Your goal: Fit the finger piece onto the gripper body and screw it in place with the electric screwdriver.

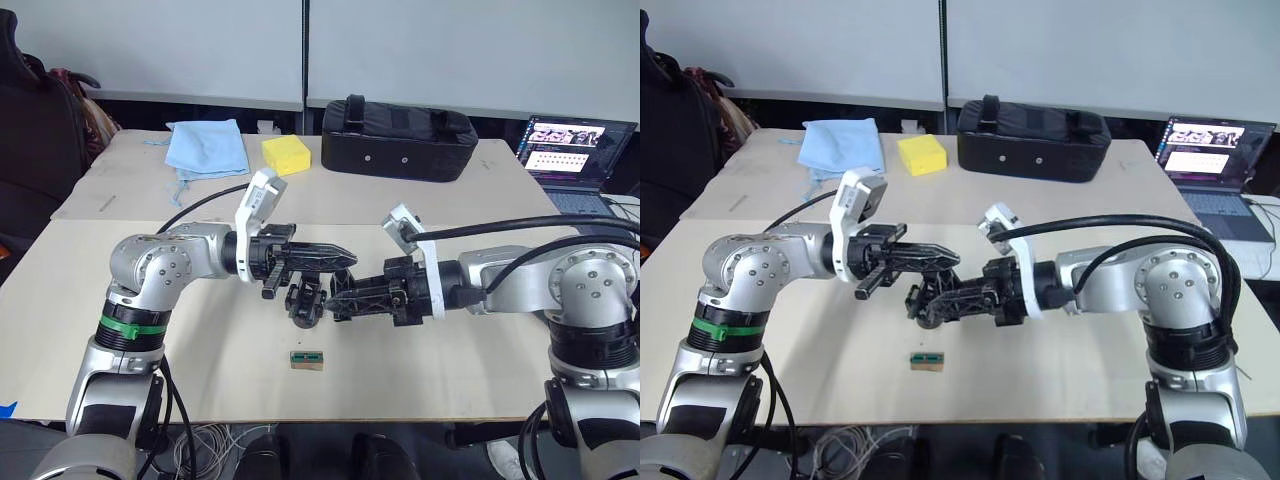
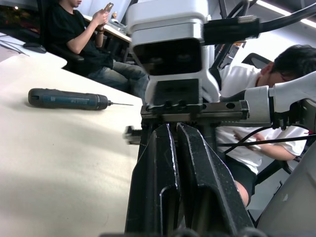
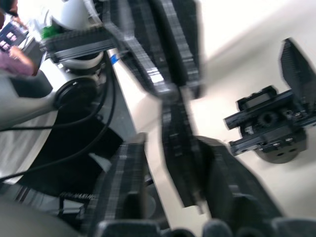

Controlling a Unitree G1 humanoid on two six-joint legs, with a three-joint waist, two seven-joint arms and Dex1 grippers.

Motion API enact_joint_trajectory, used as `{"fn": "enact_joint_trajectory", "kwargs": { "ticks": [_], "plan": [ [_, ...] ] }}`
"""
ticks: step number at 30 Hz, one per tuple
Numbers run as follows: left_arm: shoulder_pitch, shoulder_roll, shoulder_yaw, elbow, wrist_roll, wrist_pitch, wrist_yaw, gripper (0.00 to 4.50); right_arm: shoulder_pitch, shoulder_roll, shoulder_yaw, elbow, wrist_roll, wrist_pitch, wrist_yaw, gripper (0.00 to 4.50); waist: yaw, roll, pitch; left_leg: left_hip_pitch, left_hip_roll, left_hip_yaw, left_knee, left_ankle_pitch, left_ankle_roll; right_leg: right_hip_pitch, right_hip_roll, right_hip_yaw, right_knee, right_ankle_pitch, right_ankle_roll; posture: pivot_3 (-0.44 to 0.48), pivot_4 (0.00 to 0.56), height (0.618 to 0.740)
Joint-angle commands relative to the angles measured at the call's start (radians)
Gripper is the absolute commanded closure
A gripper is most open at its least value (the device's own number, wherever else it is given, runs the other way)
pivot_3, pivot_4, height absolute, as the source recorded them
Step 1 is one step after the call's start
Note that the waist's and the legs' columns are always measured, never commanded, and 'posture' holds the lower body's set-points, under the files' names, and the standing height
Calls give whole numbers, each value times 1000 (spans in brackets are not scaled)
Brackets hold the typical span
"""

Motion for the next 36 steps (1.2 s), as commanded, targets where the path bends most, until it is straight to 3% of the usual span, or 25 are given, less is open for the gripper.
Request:
{"fn": "enact_joint_trajectory", "kwargs": {
  "ticks": [1, 5, 9, 13, 15, 16, 18, 20, 25, 31, 36],
  "plan": [
    [7, 26, 5, -44, 2, 0, -32, 4500, -8, -7, -14, -8, 26, -56, -7, 4048, -1, 0, 0, 0, 0, 0, 0, 0, 0, 0, 0, 0, 0, 0, 0, 0, 150, 740],
    [13, 34, 1, -44, -5, 18, -37, 4500, 5, -12, -18, -25, 3, -75, 13, 4052, 0, 0, 0, 0, 0, 0, 0, 0, 0, 0, 0, 0, 0, 0, 0, 0, 150, 740],
    [3, 46, 58, -31, -53, 54, -34, 3183, 47, -36, -33, -94, -82, -111, 100, 4054, 2, 0, 0, 0, 0, 0, 0, 0, 0, 0, 0, 0, 0, 0, 0, 0, 150, 740],
    [18, 127, 115, -50, -9, -9, -52, 1280, 114, -53, -82, -147, -152, -197, 161, 4055, -2, 0, 0, 0, 0, 0, 0, 0, 0, 0, 0, 0, 0, 0, 0, 0, 150, 740],
    [51, 154, 136, -47, 58, -118, -68, 318, 147, -67, -103, -193, -203, -251, 247, 4055, -3, 1, 0, 0, 0, 0, 0, 0, 0, -1, 0, 0, 0, 0, 0, 0, 150, 740],
    [93, 187, 124, -11, 156, -268, -119, 0, 168, -81, -104, -206, -233, -268, 283, 4055, -2, 1, 0, 0, 0, 0, 0, 0, 0, -1, 0, 0, 0, 0, 0, 0, 150, 740],
    [165, 216, 99, 95, 350, -622, -216, 0, 205, -105, -92, -220, -303, -300, 333, 4055, -2, 2, 0, 1, 1, 0, -1, 0, 0, 0, 0, 0, 0, 0, 0, 0, 150, 740],
    [208, 228, 83, 238, 452, -831, -280, 0, 245, -125, -37, -239, -477, -411, 385, 4056, 2, 2, 0, 2, 1, 1, -2, -1, -2, 0, 0, 0, -1, -1, 0, 0, 150, 740],
    [258, 208, 24, 440, 571, -985, -337, 0, 311, -63, -15, -203, -695, -638, 480, 4057, 6, 2, 0, -1, 0, 2, -2, -5, -8, -2, -2, -1, -1, -1, -1, 0, 150, 740],
    [212, 65, -38, 648, 662, -1074, -316, 0, 367, -59, 10, -181, -799, -772, 656, 4058, 14, 2, 0, -5, 0, 1, 1, -1, -1, -3, -2, -2, -2, -1, 0, 0, 150, 740],
    [128, -60, -79, 816, 722, -1133, -319, 0, 389, -28, 10, -178, -818, -802, 708, 4058, 15, 1, 0, -6, 1, 1, 3, 0, 0, -3, -1, -3, 0, -1, 0, 0, 150, 740]
  ]
}}
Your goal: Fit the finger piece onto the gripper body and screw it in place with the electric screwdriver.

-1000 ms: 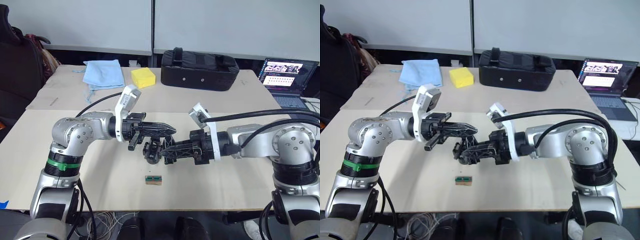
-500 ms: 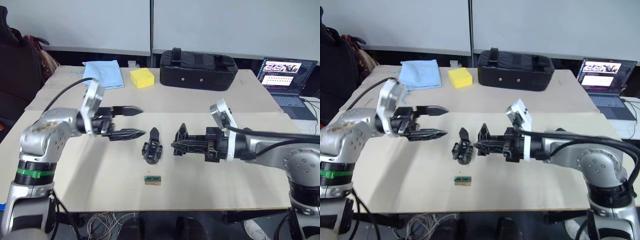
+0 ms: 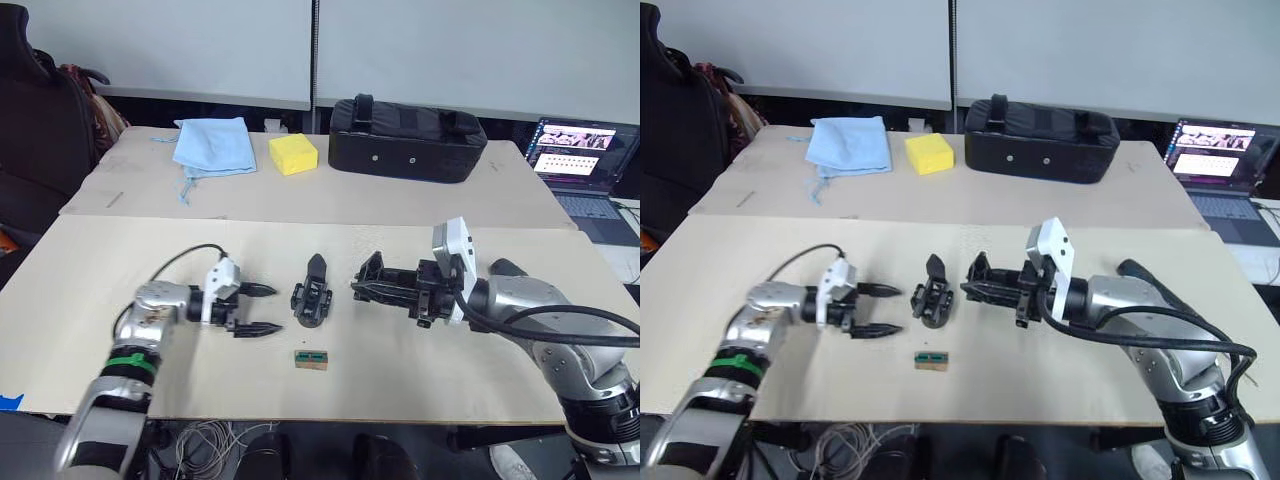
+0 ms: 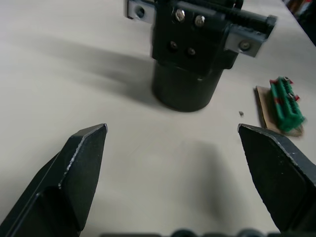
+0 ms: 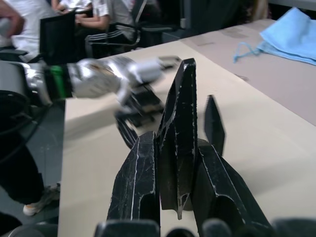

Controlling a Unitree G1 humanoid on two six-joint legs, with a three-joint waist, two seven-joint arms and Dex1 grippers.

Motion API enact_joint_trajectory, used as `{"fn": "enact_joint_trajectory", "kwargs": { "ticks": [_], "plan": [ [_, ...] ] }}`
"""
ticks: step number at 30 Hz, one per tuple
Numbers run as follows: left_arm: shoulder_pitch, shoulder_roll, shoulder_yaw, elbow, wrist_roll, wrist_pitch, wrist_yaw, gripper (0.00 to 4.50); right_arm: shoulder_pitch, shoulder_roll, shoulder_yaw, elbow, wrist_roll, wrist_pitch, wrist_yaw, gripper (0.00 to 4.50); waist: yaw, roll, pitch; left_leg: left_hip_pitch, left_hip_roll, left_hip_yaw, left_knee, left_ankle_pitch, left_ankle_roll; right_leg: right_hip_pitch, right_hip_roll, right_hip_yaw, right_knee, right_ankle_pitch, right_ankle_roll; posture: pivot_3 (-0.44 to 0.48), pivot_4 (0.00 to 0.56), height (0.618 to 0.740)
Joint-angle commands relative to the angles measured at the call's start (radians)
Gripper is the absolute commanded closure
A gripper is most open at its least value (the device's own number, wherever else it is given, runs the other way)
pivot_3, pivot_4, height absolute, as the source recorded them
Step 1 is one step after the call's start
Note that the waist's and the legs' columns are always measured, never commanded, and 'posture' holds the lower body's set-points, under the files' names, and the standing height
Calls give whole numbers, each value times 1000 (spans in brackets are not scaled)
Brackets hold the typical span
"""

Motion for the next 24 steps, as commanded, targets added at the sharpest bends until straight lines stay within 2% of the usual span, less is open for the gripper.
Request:
{"fn": "enact_joint_trajectory", "kwargs": {
  "ticks": [1, 8, 18, 21, 24],
  "plan": [
    [-68, -43, -16, 84, 43, -79, -14, 0, 0, 14, -16, -22, 2, -26, 25, 4058, 0, 0, 0, 0, 0, 0, 0, 0, 0, 0, 0, 0, 0, 0, 0, 0, 150, 740],
    [-127, -125, -33, 172, 79, -142, -48, 0, 28, 11, -39, -48, 5, -17, 19, 4058, -3, 0, 0, 0, 0, 0, 0, 0, 0, 0, 0, 0, 1, 0, 0, 0, 150, 740],
    [-156, -147, -26, 207, 108, -177, -59, 0, 69, -3, -60, -81, 3, -11, -2, 4058, -3, 0, 0, 0, 0, -1, 1, 0, 0, 1, 0, 0, 1, 0, 0, 0, 150, 740],
    [-156, -142, -32, 223, 118, -182, -73, 784, 82, -2, -60, -85, -5, -20, -2, 4058, -5, 0, 0, 0, 0, -1, 1, 0, 0, 1, 0, 0, 1, 0, 0, 0, 150, 740],
    [-153, -145, -30, 224, 128, -213, -59, 2118, 74, 17, -51, -74, -24, -48, 1, 4058, -7, 0, 0, 0, 0, -1, 1, 0, 0, 1, 0, -1, 1, 0, 0, 0, 150, 740]
  ]
}}
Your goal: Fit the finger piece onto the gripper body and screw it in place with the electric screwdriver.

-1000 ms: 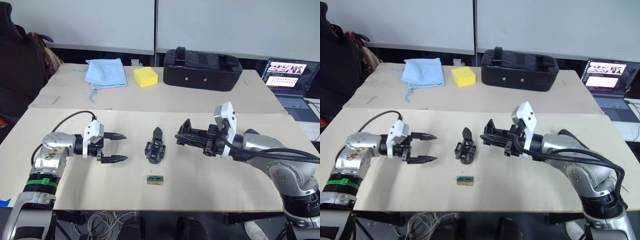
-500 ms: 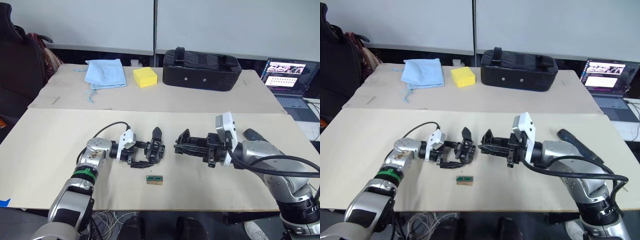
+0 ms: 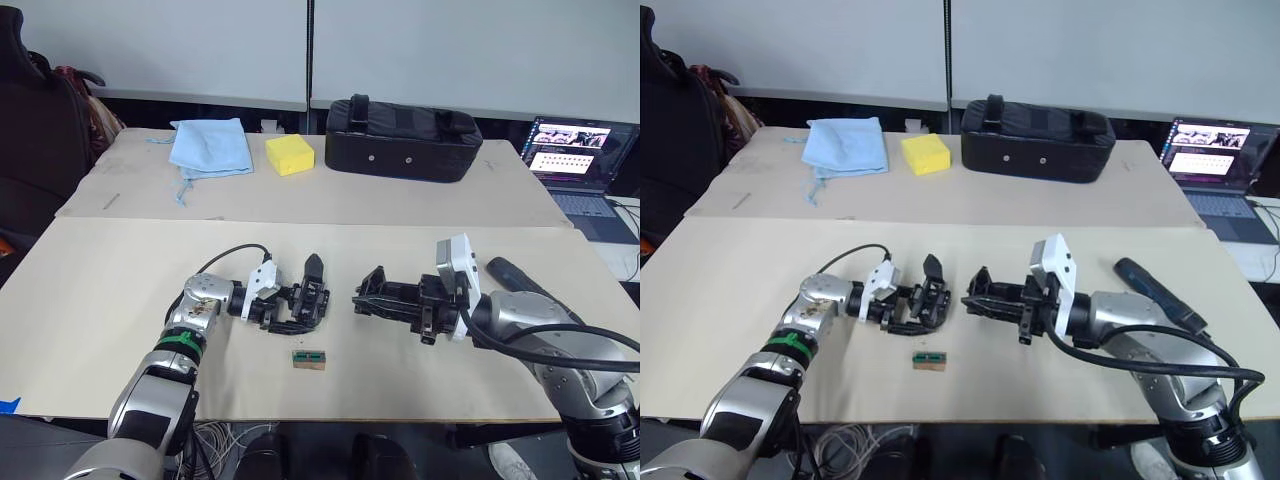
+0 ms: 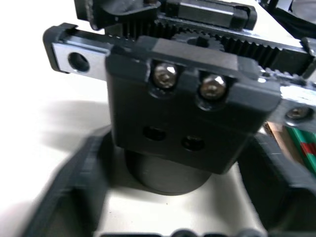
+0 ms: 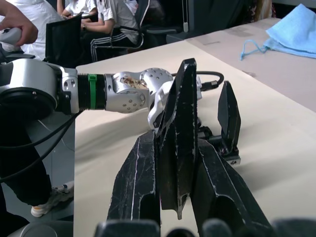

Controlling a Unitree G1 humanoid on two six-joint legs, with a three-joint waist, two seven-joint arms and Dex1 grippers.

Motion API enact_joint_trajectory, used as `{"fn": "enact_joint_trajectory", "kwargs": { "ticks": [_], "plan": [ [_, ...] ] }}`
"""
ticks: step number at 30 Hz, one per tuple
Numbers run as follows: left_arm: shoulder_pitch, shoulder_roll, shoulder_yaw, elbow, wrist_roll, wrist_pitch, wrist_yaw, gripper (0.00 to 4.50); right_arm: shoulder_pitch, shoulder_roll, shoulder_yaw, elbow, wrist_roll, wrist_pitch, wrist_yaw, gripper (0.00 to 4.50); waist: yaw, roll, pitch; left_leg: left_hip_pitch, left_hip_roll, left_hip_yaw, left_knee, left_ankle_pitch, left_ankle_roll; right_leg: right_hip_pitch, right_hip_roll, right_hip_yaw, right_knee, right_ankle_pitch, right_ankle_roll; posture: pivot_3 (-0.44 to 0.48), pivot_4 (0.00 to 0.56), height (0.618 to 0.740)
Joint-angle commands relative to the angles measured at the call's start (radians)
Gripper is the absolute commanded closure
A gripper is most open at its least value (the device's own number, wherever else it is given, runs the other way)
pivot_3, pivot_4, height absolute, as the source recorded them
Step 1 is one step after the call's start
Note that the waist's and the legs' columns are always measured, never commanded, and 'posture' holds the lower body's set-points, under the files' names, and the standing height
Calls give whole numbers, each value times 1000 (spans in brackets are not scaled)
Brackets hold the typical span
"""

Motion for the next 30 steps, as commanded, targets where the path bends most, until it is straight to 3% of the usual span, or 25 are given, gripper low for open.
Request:
{"fn": "enact_joint_trajectory", "kwargs": {
  "ticks": [1, 4, 12, 19, 30],
  "plan": [
    [-10, 0, 2, 0, 16, -33, 6, 2208, -17, 19, -22, -19, -18, -49, 0, 4058, -1, 0, 0, 0, 0, 0, 0, 0, 0, 0, 0, 0, 0, 0, 0, 0, 150, 740],
    [-16, -15, 15, -6, 18, -45, 61, 2208, -65, 72, 33, 9, -79, -97, 1, 4058, -3, 0, 0, 0, 0, 0, 0, 0, 0, 0, 0, 0, 0, 0, 0, 0, 150, 740],
    [-2, -9, -2, -30, 30, -23, 39, 2208, -197, 218, 217, 184, -301, -208, -9, 4058, -6, 0, 0, -1, 1, 0, 5, 0, 0, 0, 0, -1, 2, 0, 0, 0, 150, 740],
    [2, 7, -13, -32, 40, -11, 14, 2208, -210, 297, 263, 283, -359, -270, 28, 4058, -8, 0, 0, -1, 1, 0, 5, -1, 0, 0, 1, -1, 3, 0, 0, 0, 150, 740],
    [1, 24, -16, -9, 54, -17, 17, 2208, -190, 321, 311, 363, -454, -343, 72, 4058, -12, 0, 0, -1, 1, 0, 5, -1, 0, 0, 1, -1, 6, 0, 0, 0, 150, 740]
  ]
}}
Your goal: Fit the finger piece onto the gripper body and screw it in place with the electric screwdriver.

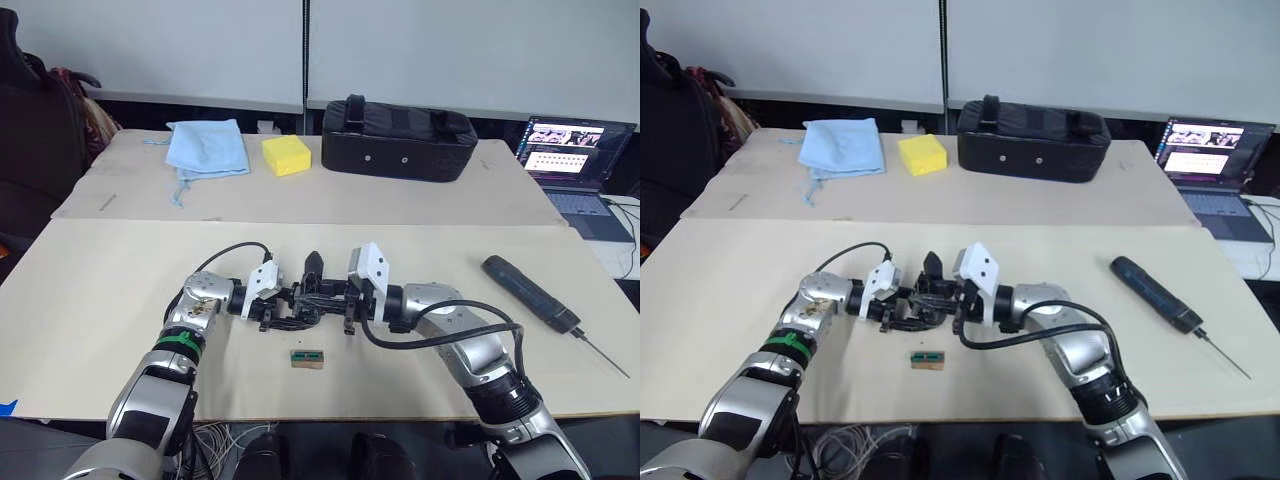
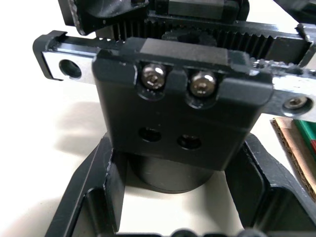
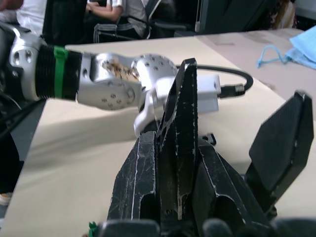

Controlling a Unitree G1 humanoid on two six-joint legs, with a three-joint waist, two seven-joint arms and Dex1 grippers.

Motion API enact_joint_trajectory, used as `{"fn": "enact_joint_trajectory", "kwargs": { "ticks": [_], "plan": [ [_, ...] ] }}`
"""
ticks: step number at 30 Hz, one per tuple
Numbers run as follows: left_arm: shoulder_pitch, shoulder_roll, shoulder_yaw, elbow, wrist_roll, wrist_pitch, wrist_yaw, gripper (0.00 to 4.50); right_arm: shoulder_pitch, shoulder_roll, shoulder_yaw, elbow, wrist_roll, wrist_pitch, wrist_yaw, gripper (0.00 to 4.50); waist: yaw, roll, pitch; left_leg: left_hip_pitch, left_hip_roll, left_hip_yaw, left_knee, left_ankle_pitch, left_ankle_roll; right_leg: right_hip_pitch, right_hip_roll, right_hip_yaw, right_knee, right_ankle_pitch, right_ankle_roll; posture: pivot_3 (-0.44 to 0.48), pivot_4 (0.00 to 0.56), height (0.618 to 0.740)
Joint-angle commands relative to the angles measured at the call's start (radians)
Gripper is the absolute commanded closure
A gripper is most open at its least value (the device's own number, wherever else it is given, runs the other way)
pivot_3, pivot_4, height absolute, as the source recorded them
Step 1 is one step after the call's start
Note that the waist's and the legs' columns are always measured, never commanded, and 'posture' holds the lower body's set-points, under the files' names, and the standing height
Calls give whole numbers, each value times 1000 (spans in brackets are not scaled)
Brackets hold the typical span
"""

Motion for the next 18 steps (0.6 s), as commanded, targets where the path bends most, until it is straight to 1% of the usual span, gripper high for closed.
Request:
{"fn": "enact_joint_trajectory", "kwargs": {
  "ticks": [1, 7, 12, 18],
  "plan": [
    [-1, 17, -12, 9, 26, -4, -12, 2208, 1, 12, 12, 8, -35, -61, 16, 4058, -2, 0, 0, 0, 0, 0, 0, 0, 0, 0, 0, 0, 1, 0, 0, 0, 150, 740],
    [0, 21, -15, 13, 27, -3, -20, 2208, -6, 36, 11, 45, -40, -89, 44, 4058, -5, 0, 0, 1, 0, 0, 0, 0, 0, 0, 0, 0, 2, 0, 0, 0, 150, 740],
    [5, 23, -16, 12, 26, -4, -23, 2208, -7, 53, 10, 62, -53, -91, 39, 4058, -11, 0, 0, 2, 0, 0, 0, 0, 0, 0, 0, 0, 3, -1, 0, 0, 150, 740],
    [12, 26, -17, 5, 26, -5, -21, 2208, -5, 62, -32, 42, -22, -109, 48, 4059, -16, 0, 0, 2, 0, 0, 0, 0, 0, 0, 0, 0, 5, -1, -1, 0, 150, 740]
  ]
}}
